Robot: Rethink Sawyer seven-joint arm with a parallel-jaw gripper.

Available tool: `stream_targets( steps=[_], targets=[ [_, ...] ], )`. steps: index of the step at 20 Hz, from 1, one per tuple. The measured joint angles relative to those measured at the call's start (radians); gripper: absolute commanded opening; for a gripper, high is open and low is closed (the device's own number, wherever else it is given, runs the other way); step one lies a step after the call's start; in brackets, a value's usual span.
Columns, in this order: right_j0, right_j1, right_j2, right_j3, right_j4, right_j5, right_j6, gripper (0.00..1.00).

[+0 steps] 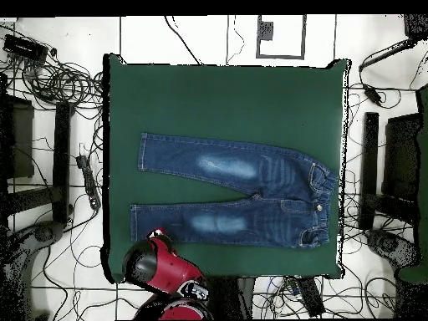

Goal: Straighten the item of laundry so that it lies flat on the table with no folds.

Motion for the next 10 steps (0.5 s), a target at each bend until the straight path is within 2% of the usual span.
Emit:
stream_targets(
  steps=[10],
  targets=[
    [0.005,0.0,-0.003,0.0,0.0,-0.003,0.011,0.0]
  ],
)
